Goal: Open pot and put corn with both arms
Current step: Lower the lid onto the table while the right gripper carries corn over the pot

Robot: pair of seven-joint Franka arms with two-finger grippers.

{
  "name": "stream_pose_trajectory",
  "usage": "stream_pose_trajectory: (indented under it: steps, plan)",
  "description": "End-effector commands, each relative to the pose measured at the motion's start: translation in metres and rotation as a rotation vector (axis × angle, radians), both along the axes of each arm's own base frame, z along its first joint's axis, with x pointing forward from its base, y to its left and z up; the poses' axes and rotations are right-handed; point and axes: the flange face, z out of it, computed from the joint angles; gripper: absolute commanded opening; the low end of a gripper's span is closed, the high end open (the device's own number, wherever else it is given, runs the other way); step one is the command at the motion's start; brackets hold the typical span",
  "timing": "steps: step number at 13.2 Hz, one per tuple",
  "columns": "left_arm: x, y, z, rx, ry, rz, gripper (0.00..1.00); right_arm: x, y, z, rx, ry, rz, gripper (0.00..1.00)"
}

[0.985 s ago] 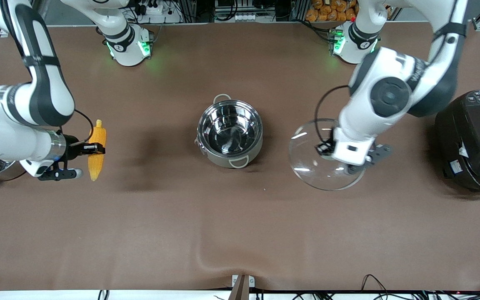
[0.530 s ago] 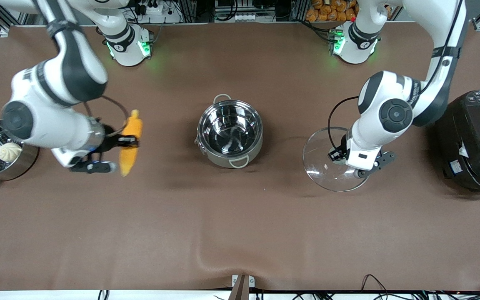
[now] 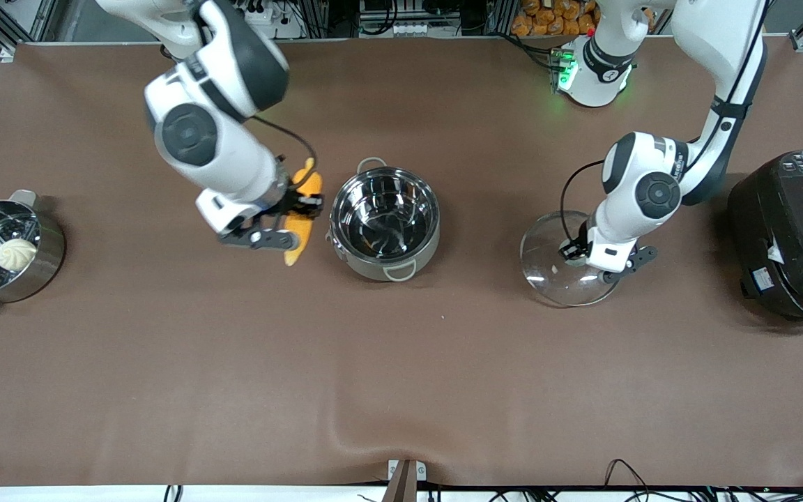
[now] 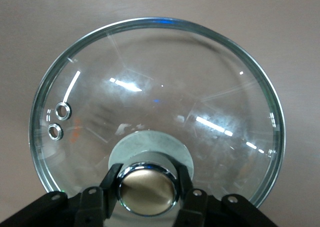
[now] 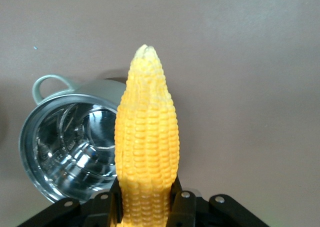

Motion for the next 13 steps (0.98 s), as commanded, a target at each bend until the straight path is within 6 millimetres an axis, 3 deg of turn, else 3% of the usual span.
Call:
stream_pose_trajectory:
  steps: [1,3,6,7,8,10,13]
  plan:
    - [-0.013,0.035,0.012,0.000,-0.021,-0.037,0.00,-0.019,0.039,-0.014,-0.017,-0.043,-0.016,0.28]
    - [-0.017,0.037,0.003,-0.002,-0.013,-0.050,0.00,-0.037,0.066,-0.030,-0.001,-0.069,-0.015,0.28]
    - [-0.018,0.041,-0.012,-0.006,0.005,-0.049,0.02,-0.052,0.104,-0.073,-0.043,-0.101,-0.036,0.29]
    - [-0.014,0.041,-0.008,-0.009,-0.004,-0.066,0.28,-0.055,0.112,-0.081,-0.051,-0.108,-0.034,0.29]
    - [-0.004,0.048,0.005,-0.010,-0.033,-0.058,0.99,-0.058,0.118,-0.088,-0.050,-0.110,-0.027,0.30]
    - [0.020,0.064,0.048,-0.006,-0.059,-0.061,1.00,-0.063,0.127,-0.100,-0.047,-0.107,-0.016,0.30]
    - [0.058,0.069,0.140,-0.007,-0.018,-0.125,1.00,-0.072,0.140,-0.116,-0.044,-0.107,-0.025,0.38]
